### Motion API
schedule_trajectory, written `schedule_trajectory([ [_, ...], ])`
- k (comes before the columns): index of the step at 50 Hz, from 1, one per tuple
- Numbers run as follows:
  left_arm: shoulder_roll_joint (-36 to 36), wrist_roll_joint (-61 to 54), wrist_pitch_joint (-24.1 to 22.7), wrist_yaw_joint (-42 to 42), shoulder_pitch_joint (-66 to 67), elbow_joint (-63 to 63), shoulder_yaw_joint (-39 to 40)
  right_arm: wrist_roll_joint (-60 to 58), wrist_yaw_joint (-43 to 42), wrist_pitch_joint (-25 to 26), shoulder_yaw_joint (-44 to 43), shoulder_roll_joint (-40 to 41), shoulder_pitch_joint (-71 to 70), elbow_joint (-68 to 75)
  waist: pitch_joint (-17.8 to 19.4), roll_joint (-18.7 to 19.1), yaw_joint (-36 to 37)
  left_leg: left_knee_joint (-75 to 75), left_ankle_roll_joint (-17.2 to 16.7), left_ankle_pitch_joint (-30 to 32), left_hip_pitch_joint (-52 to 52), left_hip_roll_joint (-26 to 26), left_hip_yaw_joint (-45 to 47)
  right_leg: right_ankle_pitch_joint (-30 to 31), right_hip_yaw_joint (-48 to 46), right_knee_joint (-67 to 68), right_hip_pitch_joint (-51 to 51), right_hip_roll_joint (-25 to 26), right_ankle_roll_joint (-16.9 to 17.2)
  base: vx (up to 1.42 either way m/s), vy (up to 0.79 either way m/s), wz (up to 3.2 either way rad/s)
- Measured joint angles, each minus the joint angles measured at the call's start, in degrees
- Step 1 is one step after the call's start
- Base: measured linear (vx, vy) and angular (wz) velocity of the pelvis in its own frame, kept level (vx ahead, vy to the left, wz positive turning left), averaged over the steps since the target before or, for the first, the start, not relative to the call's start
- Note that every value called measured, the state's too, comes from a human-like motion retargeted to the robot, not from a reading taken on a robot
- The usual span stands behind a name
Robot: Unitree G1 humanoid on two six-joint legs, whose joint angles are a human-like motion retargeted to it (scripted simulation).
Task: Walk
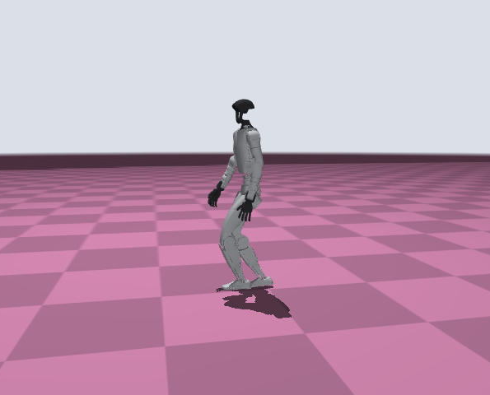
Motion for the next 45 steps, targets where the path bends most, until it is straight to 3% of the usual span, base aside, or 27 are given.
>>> schedule_trajectory([
  [4,-0.6,0.0,-0.4,0.0,0.7,0.3,0.2,-1.3,0.6,-0.5,-0.3,0.3,0.1,-0.1,-1.2,-1.5,-1.1,-19.8,-1.2,2.2,0.7,-6.6,-0.3,-2.0,0.3,0.8,2.8,-3.3,1.0,0.00,0.00,0.00],
  [10,-1.1,-0.1,-0.3,0.3,1.3,1.9,0.1,-2.6,2.5,0.2,0.5,1.9,2.8,2.4,-3.3,-4.3,-2.0,-17.2,0.9,5.8,1.6,-12.3,-0.6,-1.0,3.1,11.3,5.5,-7.2,5.0,0.00,0.00,0.00],
  [14,-0.5,-1.2,0.5,0.9,-0.2,2.7,0.3,-1.7,5.5,0.9,1.0,3.1,4.2,5.7,-3.7,-7.8,-3.1,-16.0,3.9,5.9,6.0,-18.3,-0.6,14.7,5.6,27.2,2.7,-11.1,11.5,0.00,0.00,0.00],
  [15,-0.2,-1.3,0.7,1.0,-0.8,2.5,0.4,-1.5,6.3,1.2,1.1,3.4,4.2,6.4,-3.7,-8.4,-3.4,-16.2,4.5,5.4,7.4,-19.2,-0.7,19.7,5.7,31.7,0.8,-11.6,12.3,0.00,0.00,0.00],
  [17,0.4,-1.3,1.0,1.5,-2.3,1.8,0.3,-1.9,7.4,1.6,1.4,3.6,4.2,7.1,-3.6,-8.7,-4.2,-16.4,5.4,3.7,10.2,-20.2,-0.8,23.5,5.4,39.2,-3.6,-13.5,12.2,0.01,0.03,-0.04],
  [20,1.6,-1.2,1.3,2.3,-5.7,0.6,0.1,-2.8,8.0,2.2,1.6,3.5,3.1,7.3,-2.8,-8.3,-5.3,-20.0,5.8,2.2,16.5,-21.1,-1.6,19.1,4.8,45.6,-11.0,-17.1,9.0,0.02,0.06,-0.20],
  [24,2.9,-2.0,1.3,4.5,-10.4,-1.7,0.7,-3.4,6.7,2.3,1.6,3.1,2.1,6.1,-1.0,-6.3,-6.8,-26.7,4.3,1.2,26.5,-20.4,-3.9,9.5,1.8,39.9,-19.0,-18.6,4.7,0.01,0.01,-0.11],
  [27,3.5,-3.3,0.7,6.1,-13.3,-4.0,1.4,-2.9,5.7,2.1,1.3,2.9,1.6,5.2,0.2,-4.6,-7.4,-32.0,3.3,0.9,33.4,-19.3,-5.5,7.8,-0.2,27.2,-22.8,-16.8,5.1,0.00,0.00,0.00],
  [32,3.6,-4.0,-0.9,7.0,-15.3,-6.4,2.1,-2.2,5.3,2.0,0.4,2.7,1.1,4.9,0.2,-1.7,-7.0,-37.7,1.9,0.3,40.7,-16.1,-6.6,11.4,-0.3,0.6,-24.5,-9.5,9.2,0.00,0.00,0.00],
  [35,2.8,-3.5,-1.3,6.8,-14.5,-6.8,1.7,-2.2,5.7,2.0,0.3,3.0,1.5,5.5,0.1,-1.7,-6.7,-33.6,1.5,-2.6,42.4,-15.7,-7.4,12.0,0.5,-0.5,-25.2,-8.0,9.7,0.00,0.00,0.00],
  [40,0.4,-2.5,-0.4,4.6,-8.4,-2.9,1.1,-0.8,5.9,2.0,0.2,3.0,2.1,7.2,0.6,0.4,-6.6,-17.4,-1.7,-4.0,43.4,-12.2,-9.2,15.2,-0.2,9.2,-22.2,-4.0,7.7,0.00,0.00,0.00],
  [45,-1.4,0.3,0.8,0.8,-0.9,2.4,0.0,1.0,5.1,2.1,-0.2,1.8,3.9,5.7,-0.8,5.0,-5.3,13.3,-6.8,8.1,31.7,-1.9,-8.2,13.2,-2.8,11.4,-17.7,3.1,3.2,0.00,-0.01,-0.04],
])
